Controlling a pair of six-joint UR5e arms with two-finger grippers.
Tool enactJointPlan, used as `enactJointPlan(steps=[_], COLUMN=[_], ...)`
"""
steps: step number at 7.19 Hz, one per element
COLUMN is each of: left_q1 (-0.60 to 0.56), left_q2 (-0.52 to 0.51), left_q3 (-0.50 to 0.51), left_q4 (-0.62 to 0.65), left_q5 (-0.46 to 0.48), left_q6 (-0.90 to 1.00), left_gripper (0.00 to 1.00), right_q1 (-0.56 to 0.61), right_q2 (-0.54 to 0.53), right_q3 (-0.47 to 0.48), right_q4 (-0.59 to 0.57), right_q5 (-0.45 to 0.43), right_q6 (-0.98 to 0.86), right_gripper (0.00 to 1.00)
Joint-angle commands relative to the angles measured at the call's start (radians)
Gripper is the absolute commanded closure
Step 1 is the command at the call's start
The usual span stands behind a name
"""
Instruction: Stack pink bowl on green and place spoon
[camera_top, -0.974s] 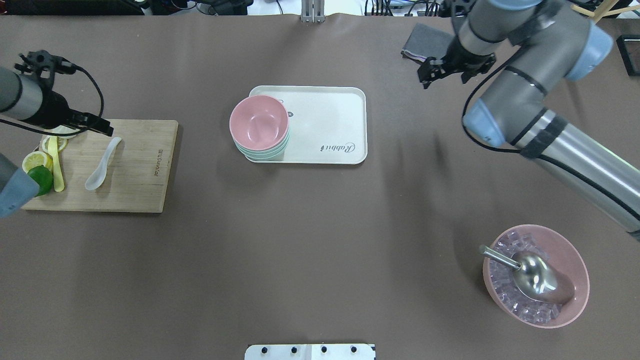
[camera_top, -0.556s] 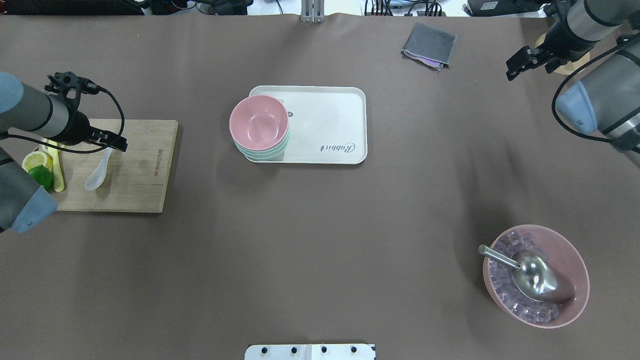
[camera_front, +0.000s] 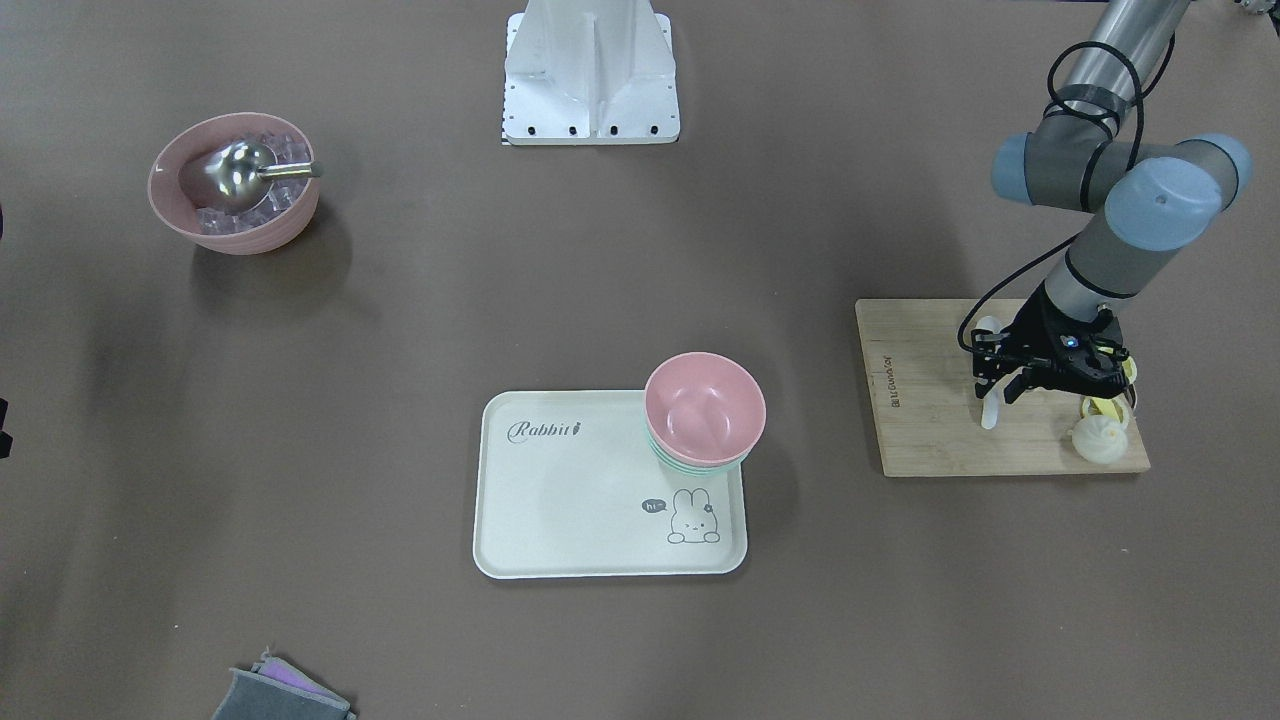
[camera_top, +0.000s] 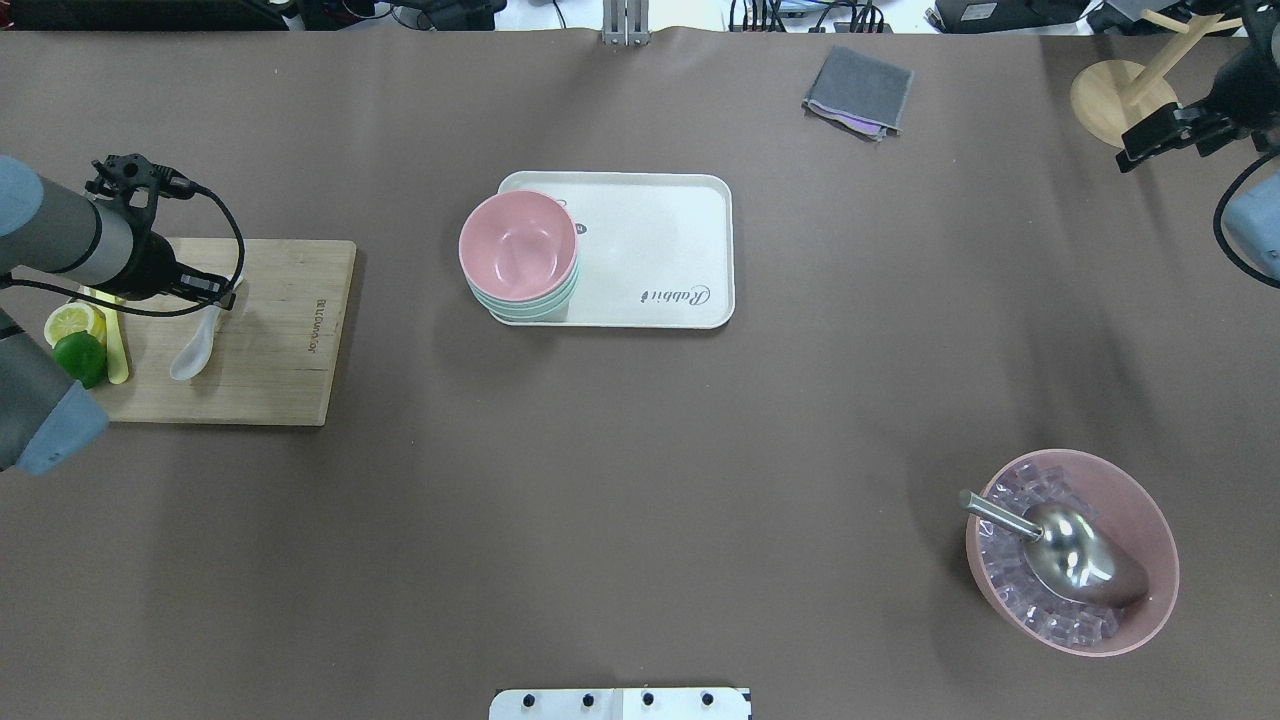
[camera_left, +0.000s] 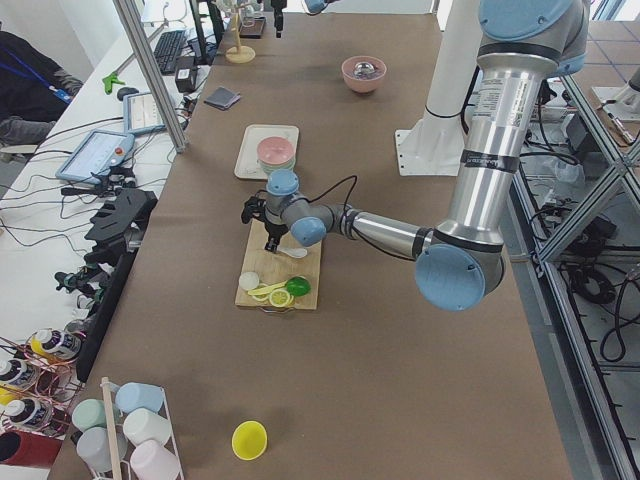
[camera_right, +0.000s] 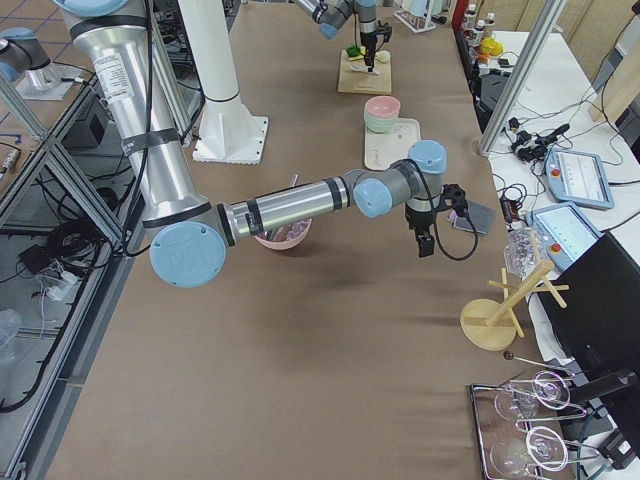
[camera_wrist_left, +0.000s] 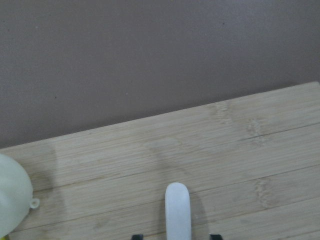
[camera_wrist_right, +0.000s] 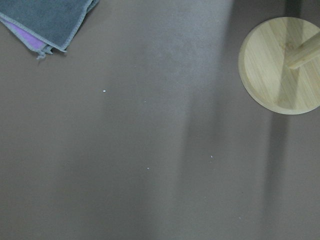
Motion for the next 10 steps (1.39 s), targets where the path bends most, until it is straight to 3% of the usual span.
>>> enactJointPlan(steps=[1, 5, 7, 8, 10], left_q1=[0.002, 0.006, 0.012, 0.012, 0.011], left_q2=[0.002, 0.01, 0.01, 0.011, 0.011], left_q3=[0.002, -0.001, -0.004, -0.01, -0.054], left_q4=[-0.003, -0.005, -0.006, -0.006, 0.003], left_q5=[0.0, -0.002, -0.002, -0.003, -0.021], left_q6=[0.0, 0.0, -0.003, -0.004, -0.009], left_gripper=[0.6, 0.64, 0.81, 0.95, 1.0], right_q1=[0.007, 0.008, 0.008, 0.008, 0.022], right_q2=[-0.025, -0.044, -0.045, -0.045, -0.1], right_q3=[0.004, 0.005, 0.005, 0.005, 0.017], right_q4=[0.0, 0.002, 0.002, 0.002, 0.017], right_q5=[-0.001, -0.013, -0.016, -0.016, -0.005], right_q6=[-0.013, -0.014, -0.014, -0.014, -0.073], right_gripper=[0.0, 0.0, 0.0, 0.0, 0.0])
